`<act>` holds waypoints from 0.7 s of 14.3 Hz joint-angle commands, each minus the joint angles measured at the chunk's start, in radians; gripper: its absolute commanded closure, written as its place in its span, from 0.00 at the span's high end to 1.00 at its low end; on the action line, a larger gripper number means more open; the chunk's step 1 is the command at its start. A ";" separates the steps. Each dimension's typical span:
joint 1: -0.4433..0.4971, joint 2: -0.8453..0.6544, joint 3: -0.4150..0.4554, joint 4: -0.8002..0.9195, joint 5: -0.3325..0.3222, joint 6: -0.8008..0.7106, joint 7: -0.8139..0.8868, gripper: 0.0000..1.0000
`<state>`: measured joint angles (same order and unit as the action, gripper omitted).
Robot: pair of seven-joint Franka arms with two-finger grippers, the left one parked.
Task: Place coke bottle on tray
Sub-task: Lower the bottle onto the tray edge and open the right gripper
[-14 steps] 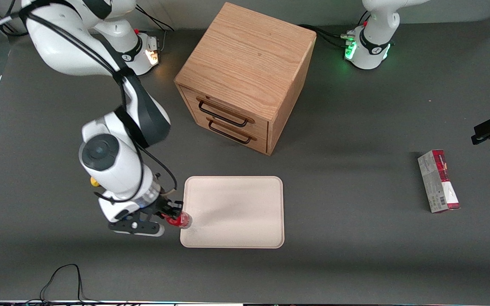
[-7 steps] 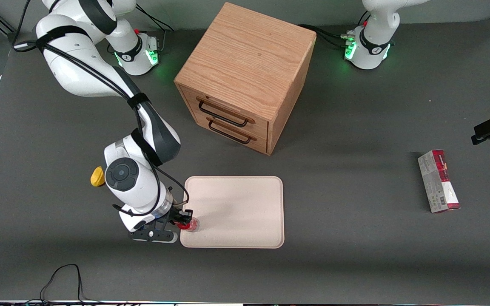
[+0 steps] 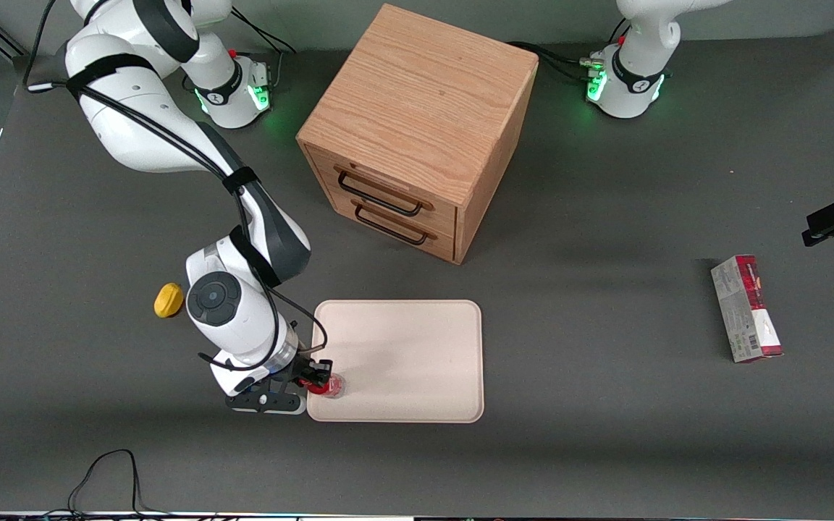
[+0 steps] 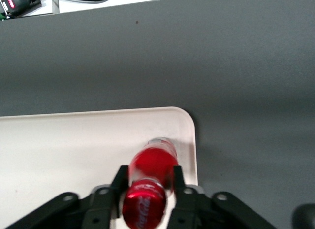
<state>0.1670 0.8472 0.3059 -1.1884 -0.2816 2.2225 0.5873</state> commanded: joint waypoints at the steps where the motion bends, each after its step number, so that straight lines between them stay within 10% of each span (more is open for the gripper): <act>1: -0.007 -0.014 0.006 -0.007 -0.021 0.016 0.003 1.00; 10: -0.001 -0.229 -0.074 -0.014 0.043 -0.243 -0.041 1.00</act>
<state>0.1651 0.7130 0.2764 -1.1727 -0.2774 2.0703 0.5859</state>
